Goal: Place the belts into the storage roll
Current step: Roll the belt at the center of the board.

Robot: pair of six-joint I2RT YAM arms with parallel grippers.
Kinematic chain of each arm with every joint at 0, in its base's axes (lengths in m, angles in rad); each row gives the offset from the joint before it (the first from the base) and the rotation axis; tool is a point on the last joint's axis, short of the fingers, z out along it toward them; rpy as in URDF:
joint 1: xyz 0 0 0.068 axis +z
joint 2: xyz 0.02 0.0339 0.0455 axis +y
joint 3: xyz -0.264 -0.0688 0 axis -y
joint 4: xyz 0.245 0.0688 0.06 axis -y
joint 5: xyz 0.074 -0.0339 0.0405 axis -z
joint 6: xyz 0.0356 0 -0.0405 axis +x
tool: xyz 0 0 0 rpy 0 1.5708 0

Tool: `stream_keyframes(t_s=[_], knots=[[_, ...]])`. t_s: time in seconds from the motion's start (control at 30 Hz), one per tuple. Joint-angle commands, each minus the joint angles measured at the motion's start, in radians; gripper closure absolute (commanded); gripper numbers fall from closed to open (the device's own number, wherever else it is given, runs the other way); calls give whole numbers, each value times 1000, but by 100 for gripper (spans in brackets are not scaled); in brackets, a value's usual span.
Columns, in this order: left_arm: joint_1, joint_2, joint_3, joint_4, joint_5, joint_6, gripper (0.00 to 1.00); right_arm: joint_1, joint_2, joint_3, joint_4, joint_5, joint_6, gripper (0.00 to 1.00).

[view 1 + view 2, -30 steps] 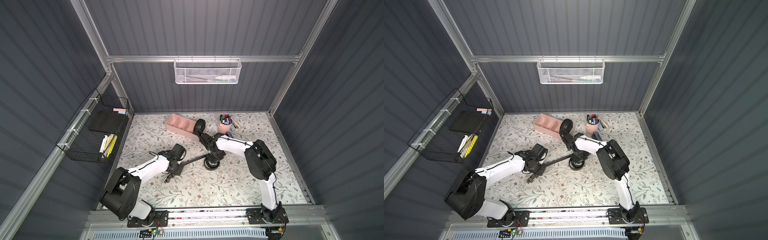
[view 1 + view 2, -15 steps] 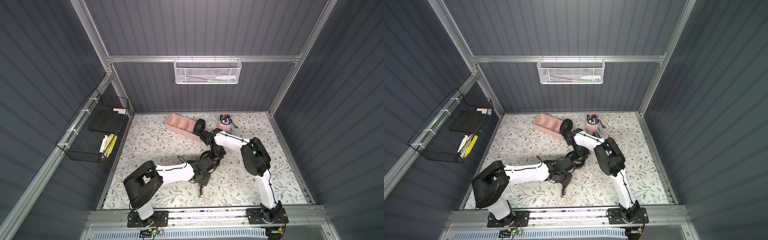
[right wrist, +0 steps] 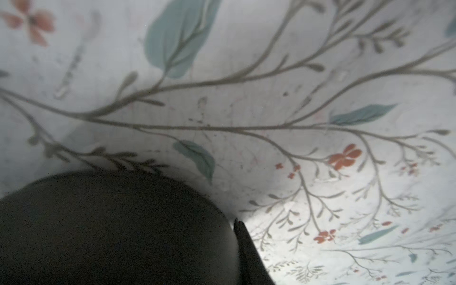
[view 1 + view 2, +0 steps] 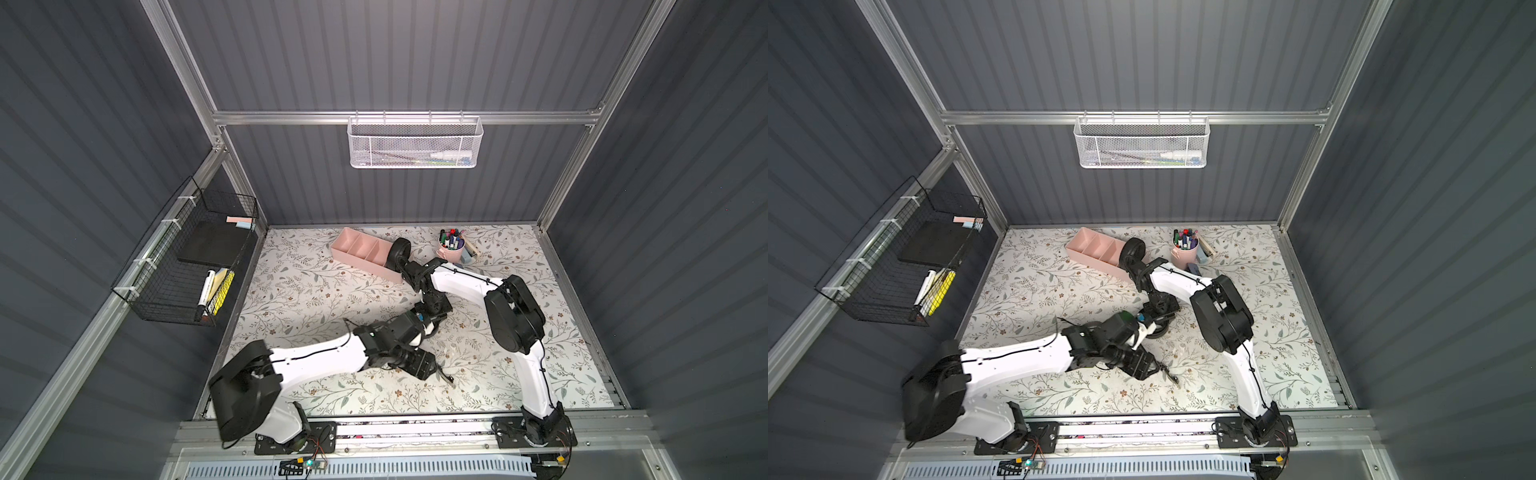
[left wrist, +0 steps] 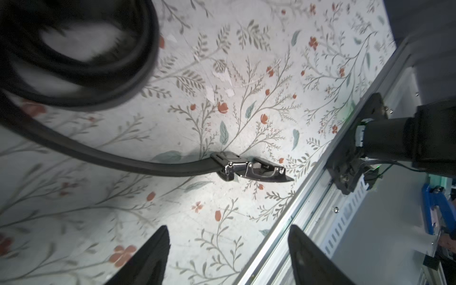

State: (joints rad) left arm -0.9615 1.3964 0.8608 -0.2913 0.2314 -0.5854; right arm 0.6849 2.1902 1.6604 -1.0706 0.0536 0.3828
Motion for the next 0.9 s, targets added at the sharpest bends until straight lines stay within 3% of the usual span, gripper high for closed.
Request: stream_keyframes(t_s=[0.0, 0.13, 0.3, 0.7, 0.87], knots=[[64, -110, -59, -54, -68, 30, 23, 24, 61, -47, 62, -119, 19, 94], [191, -126, -119, -30, -159, -15, 29, 25, 61, -47, 65, -124, 25, 94], [294, 5, -139, 170, -73, -68, 23, 25, 54, -51, 60, -142, 42, 94], [317, 152, -209, 517, -4, -234, 20, 51, 70, -39, 53, -177, 74, 94], [316, 219, -182, 513, 5, -239, 21, 52, 82, -25, 50, -184, 68, 94]])
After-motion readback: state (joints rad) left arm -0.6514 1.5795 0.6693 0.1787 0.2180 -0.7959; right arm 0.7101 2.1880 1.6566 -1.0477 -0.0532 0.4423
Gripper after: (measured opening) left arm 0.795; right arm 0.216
